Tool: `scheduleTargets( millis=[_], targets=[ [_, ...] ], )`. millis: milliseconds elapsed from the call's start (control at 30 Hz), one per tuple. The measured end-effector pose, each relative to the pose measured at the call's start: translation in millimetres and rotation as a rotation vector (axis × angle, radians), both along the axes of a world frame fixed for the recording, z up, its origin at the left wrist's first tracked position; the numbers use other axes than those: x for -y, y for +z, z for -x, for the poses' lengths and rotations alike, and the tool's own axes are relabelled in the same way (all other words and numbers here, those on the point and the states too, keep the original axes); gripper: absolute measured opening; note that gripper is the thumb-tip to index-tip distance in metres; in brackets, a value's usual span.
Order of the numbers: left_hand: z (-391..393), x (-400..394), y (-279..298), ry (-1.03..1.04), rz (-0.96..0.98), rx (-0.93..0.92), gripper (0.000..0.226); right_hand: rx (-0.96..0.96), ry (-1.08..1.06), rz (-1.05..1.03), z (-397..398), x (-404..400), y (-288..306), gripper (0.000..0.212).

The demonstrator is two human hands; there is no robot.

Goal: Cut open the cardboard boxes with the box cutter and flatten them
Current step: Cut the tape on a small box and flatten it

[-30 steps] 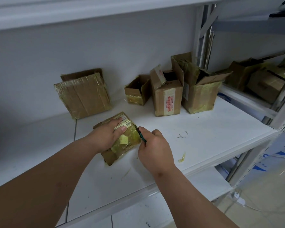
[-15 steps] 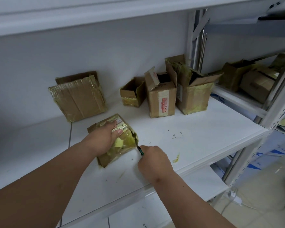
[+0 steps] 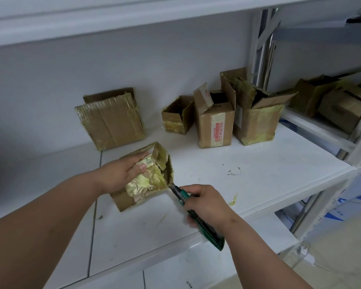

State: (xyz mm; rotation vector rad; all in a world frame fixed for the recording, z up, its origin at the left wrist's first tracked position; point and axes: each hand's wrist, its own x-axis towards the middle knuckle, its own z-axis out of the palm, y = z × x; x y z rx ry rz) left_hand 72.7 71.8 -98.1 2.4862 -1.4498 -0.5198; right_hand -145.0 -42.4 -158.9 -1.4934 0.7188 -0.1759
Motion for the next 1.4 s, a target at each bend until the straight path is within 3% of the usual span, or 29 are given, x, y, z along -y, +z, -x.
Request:
scheduleTargets(
  millis=[133, 267, 433, 567, 733, 867, 933, 1033, 1133, 1233, 1400],
  targets=[
    [-9.5, -10.4, 7.9, 0.005, -0.052, 0.017, 0.053, 0.024, 0.091, -0.086, 2.5, 2.4, 12.6, 0.042],
    [-12.3, -18.8, 3.5, 0.078, -0.149, 0.052, 0.047, 0.155, -0.148, -0.015, -5.4, 5.6, 22.3, 0.041],
    [9.6, -8.6, -2.7, 0.2, -0.05, 0.194, 0.059, -0.047, -0.155, 0.15, -25.7, 10.8, 9.6, 0.047],
    [6.4, -7.8, -2.4, 0.183, -0.044, 0.188, 0.045, -0.171, -0.143, 0.317, -34.2, 13.3, -5.0, 0.062],
    [-12.2, -25.1, 5.2, 0.156, -0.101, 0.233, 0.045, -0.261, -0.137, 0.555, -39.9, 21.5, -8.8, 0.044],
    [-22.0, -45.1, -8.7, 0.144, 0.039, 0.3, 0.047, -0.491, -0.111, 0.959, -38.8, 18.1, -12.2, 0.043],
    [-23.9, -52.3, -17.2, 0.106, 0.123, 0.312, 0.041, -0.421, -0.152, 1.04, -41.5, 11.7, -11.2, 0.048],
    [-22.6, -57.5, -26.6, 0.121, 0.183, 0.328, 0.046, -0.242, -0.045, 1.042, -59.4, -2.1, -8.6, 0.045],
    [-20.2, -58.6, -30.0, 0.128, 0.164, 0.379, 0.051, -0.091, 0.074, 0.885, -78.7, -20.0, -8.9, 0.044],
    [-18.8, -60.0, -30.7, 0.112, 0.139, 0.42, 0.053, -0.073, 0.055, 0.684, -86.8, -32.5, -9.9, 0.038],
    [-22.2, -61.2, -35.1, 0.116, 0.145, 0.398, 0.051, -0.094, -0.003, 0.59, -84.8, -50.8, -21.3, 0.03]
  ],
)
